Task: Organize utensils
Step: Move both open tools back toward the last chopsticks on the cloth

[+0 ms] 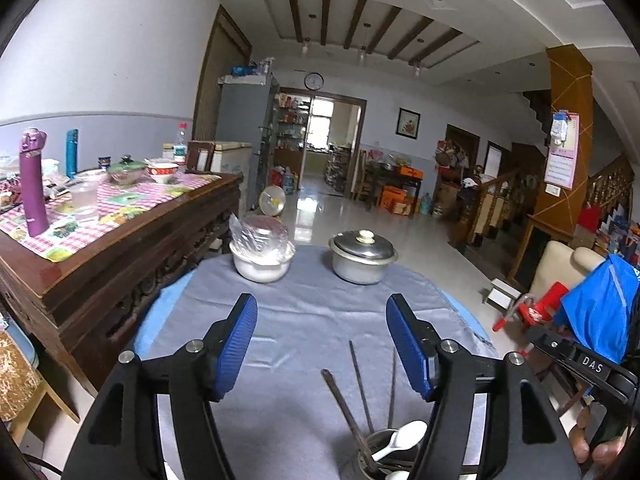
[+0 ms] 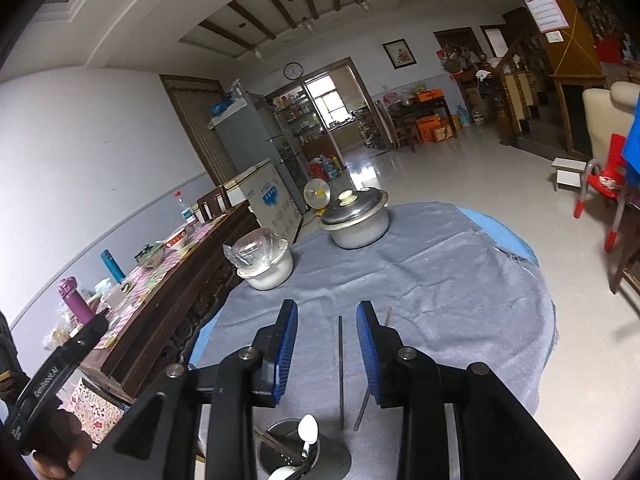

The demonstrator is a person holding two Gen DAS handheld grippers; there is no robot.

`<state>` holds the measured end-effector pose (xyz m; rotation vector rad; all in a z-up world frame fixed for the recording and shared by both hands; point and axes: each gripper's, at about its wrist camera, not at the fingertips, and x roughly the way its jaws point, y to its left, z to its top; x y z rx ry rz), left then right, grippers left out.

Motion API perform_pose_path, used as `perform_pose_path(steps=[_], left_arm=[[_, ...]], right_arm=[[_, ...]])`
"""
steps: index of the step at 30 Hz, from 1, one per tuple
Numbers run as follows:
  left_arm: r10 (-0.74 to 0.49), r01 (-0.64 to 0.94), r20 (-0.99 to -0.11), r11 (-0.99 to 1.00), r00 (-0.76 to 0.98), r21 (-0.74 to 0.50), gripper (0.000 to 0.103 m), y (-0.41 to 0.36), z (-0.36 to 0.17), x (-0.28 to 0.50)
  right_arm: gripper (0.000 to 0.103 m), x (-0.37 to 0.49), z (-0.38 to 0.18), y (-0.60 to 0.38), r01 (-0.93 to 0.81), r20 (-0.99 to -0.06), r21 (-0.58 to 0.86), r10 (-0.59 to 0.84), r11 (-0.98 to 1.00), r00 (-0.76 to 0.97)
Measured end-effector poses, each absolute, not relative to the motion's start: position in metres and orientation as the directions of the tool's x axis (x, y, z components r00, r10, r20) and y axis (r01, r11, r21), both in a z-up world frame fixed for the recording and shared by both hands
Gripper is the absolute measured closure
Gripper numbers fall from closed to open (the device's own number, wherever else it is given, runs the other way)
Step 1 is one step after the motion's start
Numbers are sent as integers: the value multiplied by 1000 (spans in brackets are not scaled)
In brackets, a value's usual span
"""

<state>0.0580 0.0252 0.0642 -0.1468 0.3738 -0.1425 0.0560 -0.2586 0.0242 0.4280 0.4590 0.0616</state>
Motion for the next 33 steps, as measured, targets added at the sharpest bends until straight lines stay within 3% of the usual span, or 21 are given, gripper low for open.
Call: perform_pose_path(steps=[17,33], left_arm=[[68,-127,-338,980,939,-156,31,100,60,62],[169,-262,-454,953,875,-150,30,150,16,93]], right_arm=[[70,66,13,-270,97,-465,404,113,909,878],[70,92,-17,-281,154,-543,403,100,902,834]])
